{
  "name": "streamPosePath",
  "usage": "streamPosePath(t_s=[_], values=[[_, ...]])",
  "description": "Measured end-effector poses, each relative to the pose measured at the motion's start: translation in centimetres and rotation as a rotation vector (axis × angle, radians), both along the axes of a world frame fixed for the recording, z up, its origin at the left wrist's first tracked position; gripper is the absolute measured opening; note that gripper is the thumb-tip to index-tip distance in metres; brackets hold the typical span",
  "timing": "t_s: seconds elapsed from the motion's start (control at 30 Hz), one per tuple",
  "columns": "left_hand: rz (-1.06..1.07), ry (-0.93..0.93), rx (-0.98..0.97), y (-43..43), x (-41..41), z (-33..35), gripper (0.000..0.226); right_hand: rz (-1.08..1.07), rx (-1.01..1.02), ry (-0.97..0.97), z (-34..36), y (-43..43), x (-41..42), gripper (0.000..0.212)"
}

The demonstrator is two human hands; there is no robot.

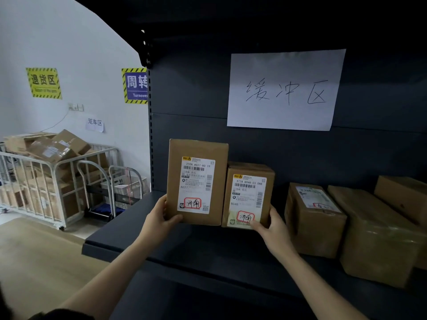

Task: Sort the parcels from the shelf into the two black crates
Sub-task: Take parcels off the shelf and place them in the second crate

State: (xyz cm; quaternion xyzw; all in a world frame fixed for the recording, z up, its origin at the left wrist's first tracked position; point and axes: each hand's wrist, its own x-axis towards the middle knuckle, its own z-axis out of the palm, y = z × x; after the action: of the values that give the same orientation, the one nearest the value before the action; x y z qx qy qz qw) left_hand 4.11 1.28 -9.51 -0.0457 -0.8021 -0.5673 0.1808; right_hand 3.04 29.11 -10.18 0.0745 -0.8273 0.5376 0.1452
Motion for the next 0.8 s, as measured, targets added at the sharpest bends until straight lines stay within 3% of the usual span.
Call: streamPosePath(t_s=[0.57, 0.8], values=[[0.224, 0.042, 0.019, -4.3, 11.1, 0.7, 0.054, 0.22, -0.037, 0.064, 0.3, -5.3, 4.2, 0.055], [0.381, 0.046, 0.026, -9.1, 16.4, 1.3, 0.053, 0.43, -0.076, 0.03, 0.3, -11.7, 5.5, 0.04]])
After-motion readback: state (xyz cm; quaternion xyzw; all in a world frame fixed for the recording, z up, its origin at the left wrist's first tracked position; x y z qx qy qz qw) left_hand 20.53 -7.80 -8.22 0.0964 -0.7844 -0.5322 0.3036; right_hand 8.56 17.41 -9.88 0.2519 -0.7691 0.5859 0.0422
